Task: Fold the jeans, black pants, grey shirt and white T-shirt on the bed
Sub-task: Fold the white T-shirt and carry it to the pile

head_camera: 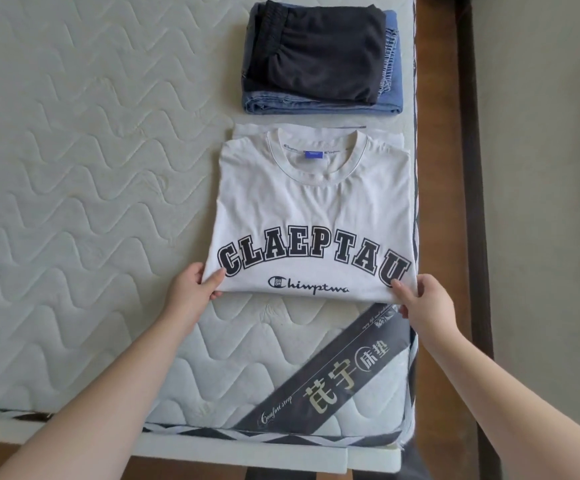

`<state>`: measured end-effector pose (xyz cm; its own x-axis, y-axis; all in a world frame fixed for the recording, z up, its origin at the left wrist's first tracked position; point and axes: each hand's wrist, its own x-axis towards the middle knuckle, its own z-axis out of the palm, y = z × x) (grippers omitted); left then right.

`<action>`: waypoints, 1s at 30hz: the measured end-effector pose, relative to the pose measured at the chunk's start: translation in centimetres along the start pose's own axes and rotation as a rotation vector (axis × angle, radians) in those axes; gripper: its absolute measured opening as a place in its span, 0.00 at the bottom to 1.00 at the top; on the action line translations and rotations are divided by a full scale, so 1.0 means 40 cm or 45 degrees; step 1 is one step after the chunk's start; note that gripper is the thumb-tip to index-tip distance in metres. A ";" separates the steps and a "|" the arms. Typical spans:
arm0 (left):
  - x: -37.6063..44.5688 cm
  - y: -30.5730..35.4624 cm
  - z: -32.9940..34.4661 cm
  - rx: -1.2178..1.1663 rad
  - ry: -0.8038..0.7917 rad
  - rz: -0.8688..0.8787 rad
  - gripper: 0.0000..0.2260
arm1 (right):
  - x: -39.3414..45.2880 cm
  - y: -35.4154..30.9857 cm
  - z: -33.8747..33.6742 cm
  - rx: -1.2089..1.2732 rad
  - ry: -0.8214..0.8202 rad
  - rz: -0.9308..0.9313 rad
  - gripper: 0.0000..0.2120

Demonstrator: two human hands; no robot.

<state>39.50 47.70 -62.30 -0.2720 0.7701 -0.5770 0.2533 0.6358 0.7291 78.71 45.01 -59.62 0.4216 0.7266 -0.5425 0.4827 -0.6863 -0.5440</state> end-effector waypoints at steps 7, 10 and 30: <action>-0.027 -0.016 0.056 0.525 0.207 -0.072 0.15 | -0.004 0.018 0.045 -0.204 0.013 0.096 0.16; -0.059 0.022 0.095 0.995 0.480 0.386 0.25 | -0.023 -0.015 0.071 -0.453 0.249 -0.179 0.25; 0.022 0.067 0.215 1.477 -0.030 0.904 0.28 | 0.032 -0.108 0.235 -0.976 -0.055 -0.692 0.36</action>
<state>47.92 50.55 -64.02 0.2552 0.9404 -0.2248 0.9627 -0.2256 0.1492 69.94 48.61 -63.98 -0.0313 0.9285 -0.3699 0.9851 -0.0340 -0.1685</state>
